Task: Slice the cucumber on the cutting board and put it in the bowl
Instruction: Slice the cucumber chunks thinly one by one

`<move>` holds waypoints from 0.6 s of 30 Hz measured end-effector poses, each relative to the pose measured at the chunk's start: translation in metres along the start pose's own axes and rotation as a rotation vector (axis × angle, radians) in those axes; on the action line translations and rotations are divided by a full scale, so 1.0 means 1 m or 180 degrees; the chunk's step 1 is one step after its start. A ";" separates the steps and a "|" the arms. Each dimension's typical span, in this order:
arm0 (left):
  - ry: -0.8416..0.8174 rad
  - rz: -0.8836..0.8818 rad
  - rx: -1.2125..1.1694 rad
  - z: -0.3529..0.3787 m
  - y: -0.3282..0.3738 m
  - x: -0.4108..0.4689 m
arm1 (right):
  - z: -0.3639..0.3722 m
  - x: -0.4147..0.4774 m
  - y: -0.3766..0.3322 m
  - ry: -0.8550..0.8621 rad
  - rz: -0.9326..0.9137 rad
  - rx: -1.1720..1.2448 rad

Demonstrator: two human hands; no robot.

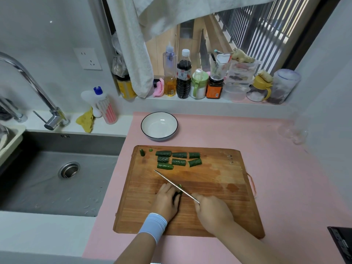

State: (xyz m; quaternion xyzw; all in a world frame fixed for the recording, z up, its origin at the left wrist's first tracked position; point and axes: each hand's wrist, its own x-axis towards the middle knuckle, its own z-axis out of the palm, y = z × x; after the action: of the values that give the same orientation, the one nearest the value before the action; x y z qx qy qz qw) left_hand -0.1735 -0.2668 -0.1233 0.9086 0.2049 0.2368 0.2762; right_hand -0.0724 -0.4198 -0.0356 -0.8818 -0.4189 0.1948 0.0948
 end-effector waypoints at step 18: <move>0.0024 -0.0028 0.0065 0.004 -0.005 -0.002 | -0.002 0.004 -0.004 -0.0064 0.0066 0.0059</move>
State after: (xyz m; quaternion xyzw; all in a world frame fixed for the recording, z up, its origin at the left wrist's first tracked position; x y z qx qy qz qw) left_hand -0.1745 -0.2658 -0.1299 0.9096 0.2124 0.2369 0.2671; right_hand -0.0722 -0.4144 -0.0337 -0.8832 -0.4088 0.2085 0.0967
